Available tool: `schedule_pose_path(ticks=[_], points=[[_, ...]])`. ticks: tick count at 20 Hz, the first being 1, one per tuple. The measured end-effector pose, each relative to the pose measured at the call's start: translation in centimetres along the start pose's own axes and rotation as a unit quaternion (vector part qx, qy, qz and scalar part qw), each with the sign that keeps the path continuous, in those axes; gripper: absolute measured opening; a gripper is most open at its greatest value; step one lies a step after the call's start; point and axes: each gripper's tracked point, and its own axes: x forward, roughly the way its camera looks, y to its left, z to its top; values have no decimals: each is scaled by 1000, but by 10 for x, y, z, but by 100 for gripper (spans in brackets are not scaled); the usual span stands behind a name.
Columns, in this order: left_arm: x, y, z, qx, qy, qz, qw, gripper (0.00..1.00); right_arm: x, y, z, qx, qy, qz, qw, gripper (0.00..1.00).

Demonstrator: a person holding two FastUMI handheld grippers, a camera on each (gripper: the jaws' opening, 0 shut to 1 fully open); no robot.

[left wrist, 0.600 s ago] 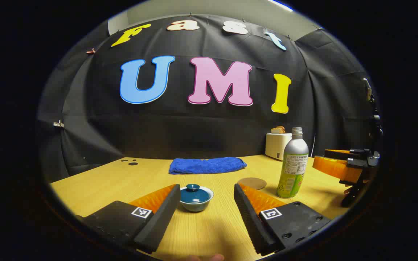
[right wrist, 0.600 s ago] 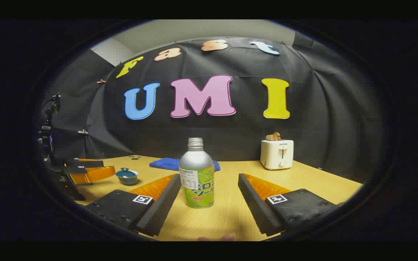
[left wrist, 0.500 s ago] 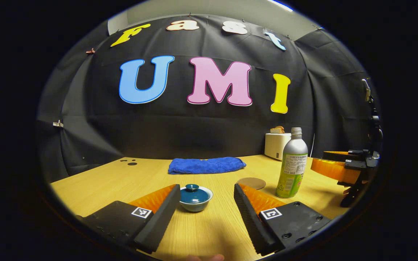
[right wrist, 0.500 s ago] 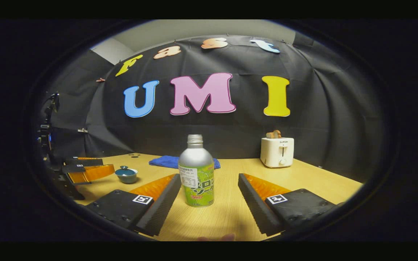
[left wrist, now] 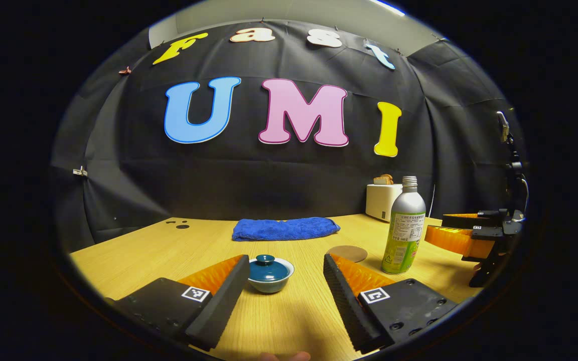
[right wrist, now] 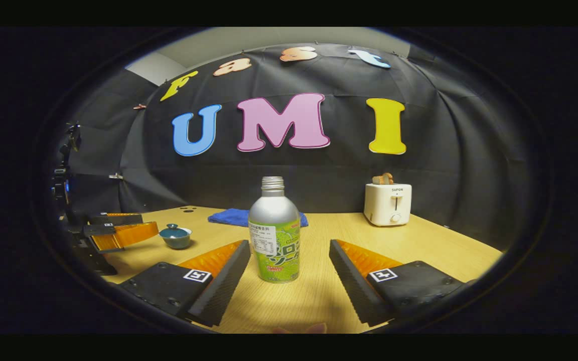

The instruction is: Open the teacup lid with one hand, grasp the water bottle and pour water into the teacup with the other hand; after pouring, place the water bottle on the coaster and then close the teacup lid.

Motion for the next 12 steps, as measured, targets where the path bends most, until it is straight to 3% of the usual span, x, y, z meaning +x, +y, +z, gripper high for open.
schedule_pose_path(ticks=[6,9,12], points=[[1,-1,0,0,0,-3,1000,93,0,0,0,0,0,0,1000,98],[5,-10,1,1,-2,-46,999,94,1,4,0,0,1,10,1000,98],[17,-3,-6,1,16,-53,998,93,3,5,0,0,1,17,1000,98]])
